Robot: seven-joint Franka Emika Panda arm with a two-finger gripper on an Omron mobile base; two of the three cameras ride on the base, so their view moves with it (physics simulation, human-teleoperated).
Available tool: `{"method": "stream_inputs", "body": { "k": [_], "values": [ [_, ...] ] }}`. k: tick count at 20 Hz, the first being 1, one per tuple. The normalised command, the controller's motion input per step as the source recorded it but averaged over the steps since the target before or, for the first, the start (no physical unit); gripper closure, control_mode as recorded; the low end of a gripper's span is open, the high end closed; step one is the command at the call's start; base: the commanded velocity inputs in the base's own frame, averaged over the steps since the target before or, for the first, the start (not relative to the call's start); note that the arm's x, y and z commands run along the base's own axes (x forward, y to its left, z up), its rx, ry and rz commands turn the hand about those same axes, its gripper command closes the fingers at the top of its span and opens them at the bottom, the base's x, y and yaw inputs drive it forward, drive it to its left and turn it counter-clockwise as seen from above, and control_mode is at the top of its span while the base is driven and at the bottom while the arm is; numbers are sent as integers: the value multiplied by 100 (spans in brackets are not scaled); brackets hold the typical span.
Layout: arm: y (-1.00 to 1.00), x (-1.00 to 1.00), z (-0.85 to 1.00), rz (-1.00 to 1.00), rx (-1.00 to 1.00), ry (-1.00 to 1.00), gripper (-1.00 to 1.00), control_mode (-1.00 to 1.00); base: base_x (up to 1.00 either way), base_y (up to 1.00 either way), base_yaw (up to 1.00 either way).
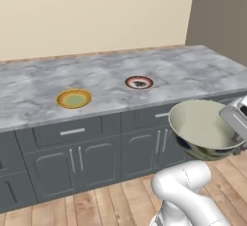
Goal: Move the bowls from the cabinet to the plates on the dining table.
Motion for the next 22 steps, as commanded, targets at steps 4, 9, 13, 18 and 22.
{"method": "stream_inputs", "body": {
  "k": [4,9,13,18,22],
  "values": [
    [0,0,0,0,0,0,100,100,-8,72,-1],
    [0,0,0,0,0,0,100,100,-7,72,-1],
    [0,0,0,0,0,0,100,100,-3,73,-1],
    [0,0,0,0,0,0,100,100,2,67,-3],
    [0,0,0,0,0,0,100,100,33,25,-10]
  ]
}}
